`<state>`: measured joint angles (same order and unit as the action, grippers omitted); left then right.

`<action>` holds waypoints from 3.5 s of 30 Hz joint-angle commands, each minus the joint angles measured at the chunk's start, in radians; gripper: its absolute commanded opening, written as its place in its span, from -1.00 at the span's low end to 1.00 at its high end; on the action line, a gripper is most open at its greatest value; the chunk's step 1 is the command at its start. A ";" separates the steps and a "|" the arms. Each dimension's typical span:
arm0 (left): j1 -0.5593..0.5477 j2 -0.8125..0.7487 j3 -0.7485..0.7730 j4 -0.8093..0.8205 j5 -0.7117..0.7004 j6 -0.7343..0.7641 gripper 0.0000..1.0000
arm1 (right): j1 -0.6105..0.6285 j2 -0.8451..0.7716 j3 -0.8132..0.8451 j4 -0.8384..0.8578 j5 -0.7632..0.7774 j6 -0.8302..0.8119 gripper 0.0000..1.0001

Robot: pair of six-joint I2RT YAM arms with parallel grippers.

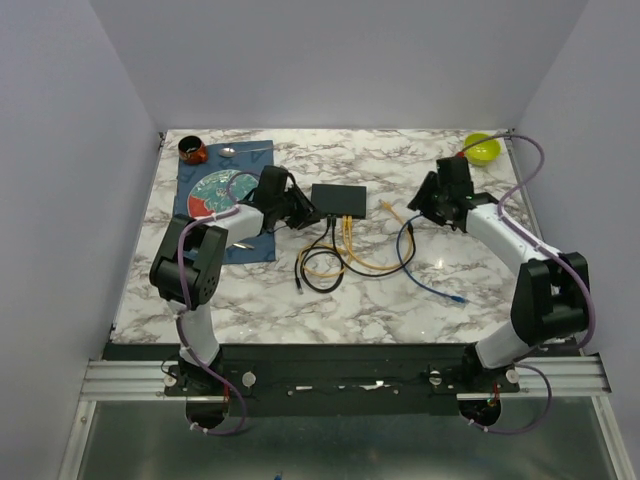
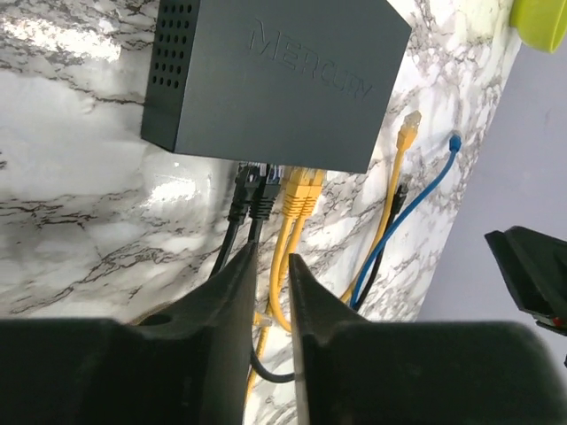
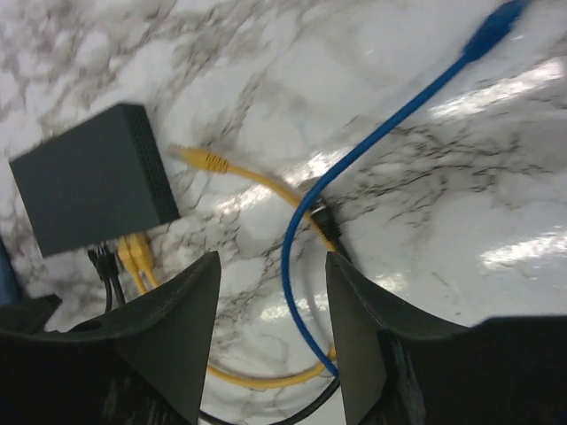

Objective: Pull the plug from the switch port

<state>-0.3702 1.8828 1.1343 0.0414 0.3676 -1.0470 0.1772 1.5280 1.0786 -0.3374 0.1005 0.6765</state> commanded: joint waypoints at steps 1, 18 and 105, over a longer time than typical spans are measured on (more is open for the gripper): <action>-0.001 -0.080 -0.036 -0.073 -0.077 0.022 -0.18 | 0.097 0.099 0.050 -0.021 -0.076 -0.104 0.20; -0.032 -0.128 -0.073 -0.117 -0.098 0.038 0.85 | 0.172 0.239 0.029 -0.025 -0.076 -0.140 0.13; -0.038 -0.034 0.165 -0.195 -0.211 0.085 0.70 | 0.154 0.006 -0.006 0.287 -0.165 -0.048 0.57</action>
<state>-0.4061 1.7897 1.2160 -0.1150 0.2085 -1.0218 0.2348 1.4822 1.0477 -0.2001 0.0597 0.7002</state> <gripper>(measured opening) 0.867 0.781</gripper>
